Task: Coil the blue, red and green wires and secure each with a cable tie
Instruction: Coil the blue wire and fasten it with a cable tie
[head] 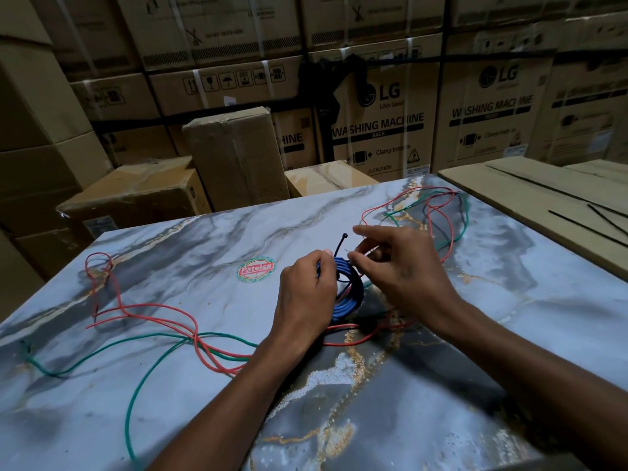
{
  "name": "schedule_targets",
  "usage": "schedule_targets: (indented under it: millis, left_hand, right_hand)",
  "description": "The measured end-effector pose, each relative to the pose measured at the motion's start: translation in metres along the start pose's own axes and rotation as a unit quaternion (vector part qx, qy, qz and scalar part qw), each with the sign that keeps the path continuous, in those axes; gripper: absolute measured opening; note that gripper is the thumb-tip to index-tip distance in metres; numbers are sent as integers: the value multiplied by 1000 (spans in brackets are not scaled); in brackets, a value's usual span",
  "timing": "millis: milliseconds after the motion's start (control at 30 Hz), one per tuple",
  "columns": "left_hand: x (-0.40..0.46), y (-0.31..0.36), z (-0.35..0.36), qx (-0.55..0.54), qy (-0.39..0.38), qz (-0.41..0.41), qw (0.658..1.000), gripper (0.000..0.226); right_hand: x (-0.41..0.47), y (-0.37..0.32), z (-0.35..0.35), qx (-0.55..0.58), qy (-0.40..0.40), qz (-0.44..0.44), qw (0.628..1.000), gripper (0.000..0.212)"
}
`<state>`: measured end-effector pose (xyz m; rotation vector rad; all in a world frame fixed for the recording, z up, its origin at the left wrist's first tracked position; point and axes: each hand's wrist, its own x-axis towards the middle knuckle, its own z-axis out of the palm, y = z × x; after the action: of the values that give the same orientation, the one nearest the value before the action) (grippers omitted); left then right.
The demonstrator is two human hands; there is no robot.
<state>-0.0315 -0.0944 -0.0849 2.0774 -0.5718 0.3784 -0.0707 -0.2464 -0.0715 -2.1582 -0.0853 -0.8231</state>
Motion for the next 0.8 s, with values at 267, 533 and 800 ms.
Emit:
schedule_targets:
  millis: [267,533,800]
  left_hand:
    - [2,-2,-1,-3,0,-22,1000,47]
    - [1,-1,-1,-3,-1,-23,1000,48]
    - [1,-1,1,6,5,-13,1000,47]
  right_hand:
    - [3,1,-3,-14,18,-7,1000,19]
    - [4,-2,-3,-52,49,-42,997,18]
    - [4,-2,-4,-41,59,-67,995,13]
